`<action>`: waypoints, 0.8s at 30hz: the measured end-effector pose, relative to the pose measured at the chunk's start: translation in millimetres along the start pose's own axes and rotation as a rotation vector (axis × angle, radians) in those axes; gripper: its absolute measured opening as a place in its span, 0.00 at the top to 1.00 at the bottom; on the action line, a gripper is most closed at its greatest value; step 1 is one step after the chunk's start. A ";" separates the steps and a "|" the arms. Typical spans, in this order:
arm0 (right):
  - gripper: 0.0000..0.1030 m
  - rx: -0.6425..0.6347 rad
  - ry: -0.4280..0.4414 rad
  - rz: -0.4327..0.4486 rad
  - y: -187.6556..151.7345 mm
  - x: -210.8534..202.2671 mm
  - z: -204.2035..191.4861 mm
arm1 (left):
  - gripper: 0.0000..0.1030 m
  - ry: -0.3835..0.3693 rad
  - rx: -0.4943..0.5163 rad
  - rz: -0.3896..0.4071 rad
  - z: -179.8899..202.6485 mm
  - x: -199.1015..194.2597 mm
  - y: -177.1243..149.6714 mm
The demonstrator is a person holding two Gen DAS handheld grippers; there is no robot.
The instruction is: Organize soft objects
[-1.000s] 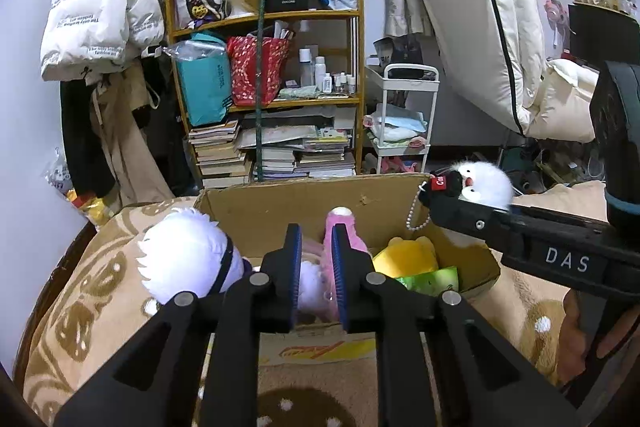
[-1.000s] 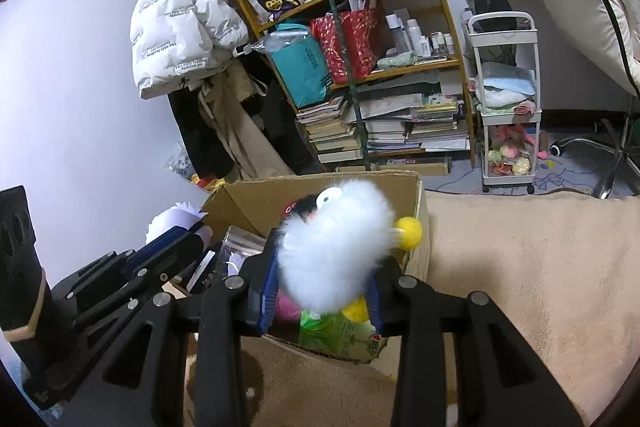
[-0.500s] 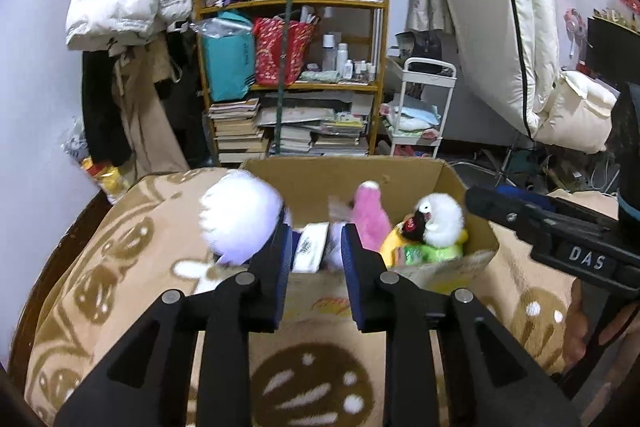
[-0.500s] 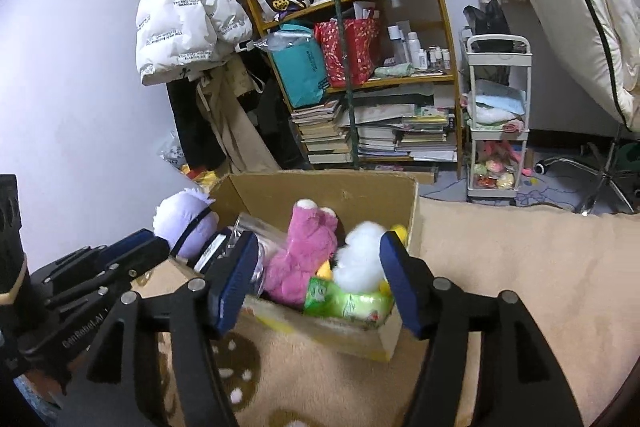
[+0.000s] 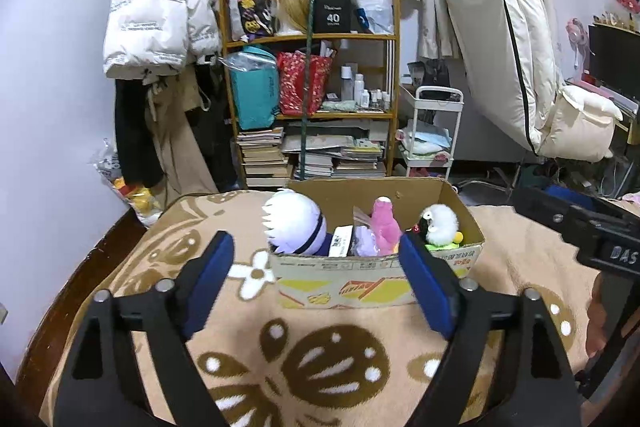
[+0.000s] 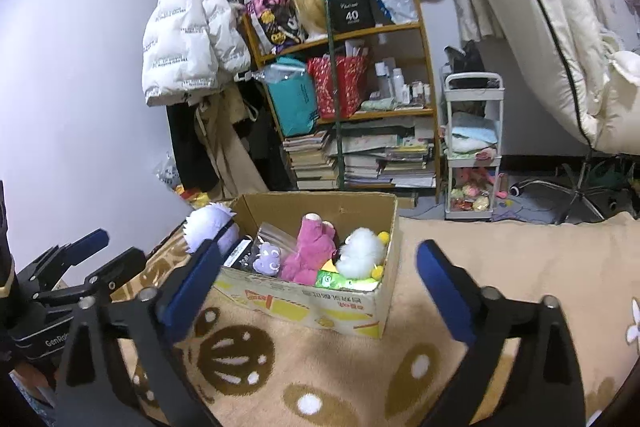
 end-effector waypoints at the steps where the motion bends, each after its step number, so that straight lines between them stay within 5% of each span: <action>1: 0.00 0.000 -0.015 0.008 0.3 -6.3 0.3 | 0.16 0.000 0.001 0.004 -1.3 -4.9 0.1; 24: 0.00 -0.019 -0.133 0.059 -9.5 -81.2 -4.7 | 0.07 0.039 -0.019 0.065 -41.7 -78.5 -6.7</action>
Point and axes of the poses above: each gripper's, at about its wrist camera, not at the fingertips, and x roughly the way its jaws point, z to its right, y to its top, the point moved 8 cm from there along x, roughly the way its jaws point, and after that the axes turned 13 degrees about -x, right-handed, at the moved point
